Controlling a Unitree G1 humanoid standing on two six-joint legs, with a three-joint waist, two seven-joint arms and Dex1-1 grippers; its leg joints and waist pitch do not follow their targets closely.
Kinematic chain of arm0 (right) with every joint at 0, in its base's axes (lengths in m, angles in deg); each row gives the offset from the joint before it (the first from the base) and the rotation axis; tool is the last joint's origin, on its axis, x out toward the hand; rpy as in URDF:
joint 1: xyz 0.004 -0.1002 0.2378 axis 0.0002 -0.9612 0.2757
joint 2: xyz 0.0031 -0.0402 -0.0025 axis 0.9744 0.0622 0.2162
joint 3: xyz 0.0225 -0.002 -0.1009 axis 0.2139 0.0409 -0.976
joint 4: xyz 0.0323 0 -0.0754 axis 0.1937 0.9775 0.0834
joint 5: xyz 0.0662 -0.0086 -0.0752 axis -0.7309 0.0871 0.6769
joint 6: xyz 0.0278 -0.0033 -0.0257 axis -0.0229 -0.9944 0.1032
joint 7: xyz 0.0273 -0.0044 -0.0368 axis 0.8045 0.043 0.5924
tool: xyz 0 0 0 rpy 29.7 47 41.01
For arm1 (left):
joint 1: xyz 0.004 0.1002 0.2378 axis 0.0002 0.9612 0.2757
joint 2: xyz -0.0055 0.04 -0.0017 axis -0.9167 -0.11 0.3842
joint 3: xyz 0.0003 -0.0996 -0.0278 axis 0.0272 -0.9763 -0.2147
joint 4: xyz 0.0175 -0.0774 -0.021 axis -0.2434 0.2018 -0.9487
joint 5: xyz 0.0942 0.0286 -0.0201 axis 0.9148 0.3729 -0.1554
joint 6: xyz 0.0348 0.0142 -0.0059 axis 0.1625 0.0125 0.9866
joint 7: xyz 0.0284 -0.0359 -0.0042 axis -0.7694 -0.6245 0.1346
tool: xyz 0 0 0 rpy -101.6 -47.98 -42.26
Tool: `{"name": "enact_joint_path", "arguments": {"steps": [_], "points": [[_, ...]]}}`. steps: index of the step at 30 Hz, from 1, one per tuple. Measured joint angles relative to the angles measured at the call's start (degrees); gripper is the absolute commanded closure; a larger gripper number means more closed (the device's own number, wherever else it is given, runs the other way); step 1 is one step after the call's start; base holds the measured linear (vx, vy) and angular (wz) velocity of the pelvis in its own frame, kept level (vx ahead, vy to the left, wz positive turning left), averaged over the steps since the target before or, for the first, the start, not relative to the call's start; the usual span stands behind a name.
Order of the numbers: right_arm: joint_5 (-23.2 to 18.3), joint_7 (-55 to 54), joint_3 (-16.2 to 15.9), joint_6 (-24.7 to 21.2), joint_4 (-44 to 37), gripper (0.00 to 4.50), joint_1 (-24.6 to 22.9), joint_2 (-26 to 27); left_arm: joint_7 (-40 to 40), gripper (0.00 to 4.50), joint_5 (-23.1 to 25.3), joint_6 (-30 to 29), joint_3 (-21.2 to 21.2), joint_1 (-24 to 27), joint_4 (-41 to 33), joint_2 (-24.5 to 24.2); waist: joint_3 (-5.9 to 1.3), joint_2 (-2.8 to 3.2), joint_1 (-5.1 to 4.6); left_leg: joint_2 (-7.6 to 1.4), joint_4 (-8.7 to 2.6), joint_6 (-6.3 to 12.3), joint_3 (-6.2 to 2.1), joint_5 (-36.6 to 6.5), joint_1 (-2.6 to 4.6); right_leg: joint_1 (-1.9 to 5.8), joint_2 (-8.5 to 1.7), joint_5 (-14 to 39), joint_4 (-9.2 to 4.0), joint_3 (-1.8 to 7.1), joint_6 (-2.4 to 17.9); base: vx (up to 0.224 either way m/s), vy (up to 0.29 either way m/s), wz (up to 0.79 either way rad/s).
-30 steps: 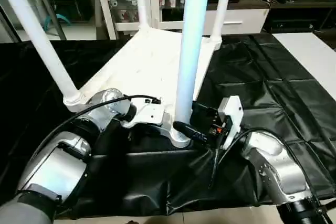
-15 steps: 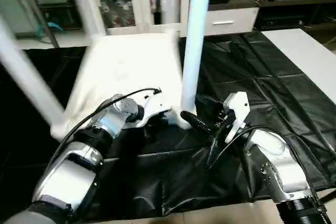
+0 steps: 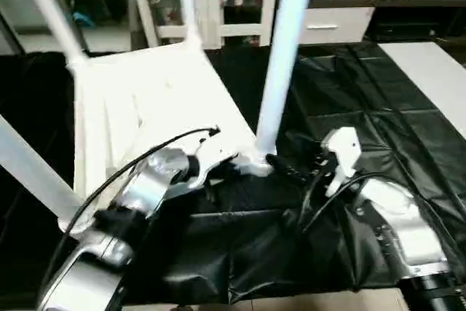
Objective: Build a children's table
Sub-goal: Rotate table base
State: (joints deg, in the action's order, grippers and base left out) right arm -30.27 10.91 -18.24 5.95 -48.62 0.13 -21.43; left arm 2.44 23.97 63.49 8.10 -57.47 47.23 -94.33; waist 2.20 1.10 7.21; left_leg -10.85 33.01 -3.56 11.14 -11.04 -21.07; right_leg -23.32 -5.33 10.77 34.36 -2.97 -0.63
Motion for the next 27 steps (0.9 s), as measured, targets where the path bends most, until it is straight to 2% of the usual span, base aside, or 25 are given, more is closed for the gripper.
{"name": "enact_joint_path", "arguments": {"steps": [1,2,3,5,9,15,22,27], "points": [[-0.31,0.14,0.34,-0.07,-0.01,0.79,-0.15,-0.65,0.62,4.20,-0.29,0.21,0.30,0.55,-1.15,-0.69,0.06,-0.14,0.21,0.00,0.00,0.00,0.00,0.00,0.00,0.00,0.00,0.00,0.00,0.00,0.00,0.000,0.000,0.00],[-0.53,0.55,0.67,-0.22,-0.01,0.79,-0.38,-1.20,0.85,4.20,-0.48,-0.14,0.31,0.94,-2.10,-1.00,0.12,-0.32,0.37,0.00,0.00,0.00,0.02,0.00,0.01,0.00,0.00,0.00,0.00,0.00,0.00,0.000,0.000,0.00],[-0.82,1.33,1.11,-0.39,-0.03,0.79,-0.85,-1.97,0.77,3.91,-0.70,-0.83,0.26,1.68,-3.52,-1.16,0.18,-0.47,0.70,0.00,0.00,-0.01,0.02,-0.01,0.01,0.00,-0.01,0.00,0.00,0.01,0.00,0.000,0.000,0.00],[-1.40,2.36,1.67,-0.83,-0.10,0.79,-1.77,-3.08,0.71,3.91,-0.82,-2.09,0.31,2.58,-5.34,-1.22,0.26,-0.67,0.97,0.00,0.00,-0.02,0.03,-0.01,0.01,0.00,-0.01,0.00,0.01,0.01,0.00,0.000,0.000,0.00],[-2.65,5.61,2.14,-1.51,-0.10,0.79,-2.38,-5.57,-1.51,3.51,-0.63,-0.99,0.36,3.85,-6.64,-1.13,0.33,-0.78,1.02,-0.02,0.07,-0.02,0.03,0.00,0.02,0.00,-0.01,-0.02,0.07,0.01,0.01,0.000,0.000,0.00],[-2.71,6.15,2.33,-1.53,-0.09,0.79,-2.33,-5.87,-2.05,3.51,-0.97,3.09,0.44,3.62,-5.34,-0.74,0.49,-1.04,1.03,-0.05,0.22,-0.04,0.03,0.01,0.00,0.00,-0.01,-0.08,0.17,0.01,0.06,0.000,0.000,0.00],[-3.97,7.07,2.27,-2.51,-0.29,0.79,-2.52,-5.85,-0.10,3.51,-2.64,3.11,0.20,3.54,-5.27,-2.03,0.49,-1.04,0.96,-0.08,0.26,-0.03,0.03,0.01,0.01,0.00,0.00,-0.09,0.24,0.01,0.07,0.000,0.000,0.00],[-4.68,8.63,1.98,-3.52,-0.98,0.79,-3.16,-5.84,0.80,3.51,-3.10,4.37,0.17,2.49,-2.42,-3.41,0.50,-1.05,0.99,-0.10,0.45,-0.04,0.02,0.01,0.01,0.00,0.00,-0.09,0.40,0.01,0.07,0.000,0.000,0.00]]}}
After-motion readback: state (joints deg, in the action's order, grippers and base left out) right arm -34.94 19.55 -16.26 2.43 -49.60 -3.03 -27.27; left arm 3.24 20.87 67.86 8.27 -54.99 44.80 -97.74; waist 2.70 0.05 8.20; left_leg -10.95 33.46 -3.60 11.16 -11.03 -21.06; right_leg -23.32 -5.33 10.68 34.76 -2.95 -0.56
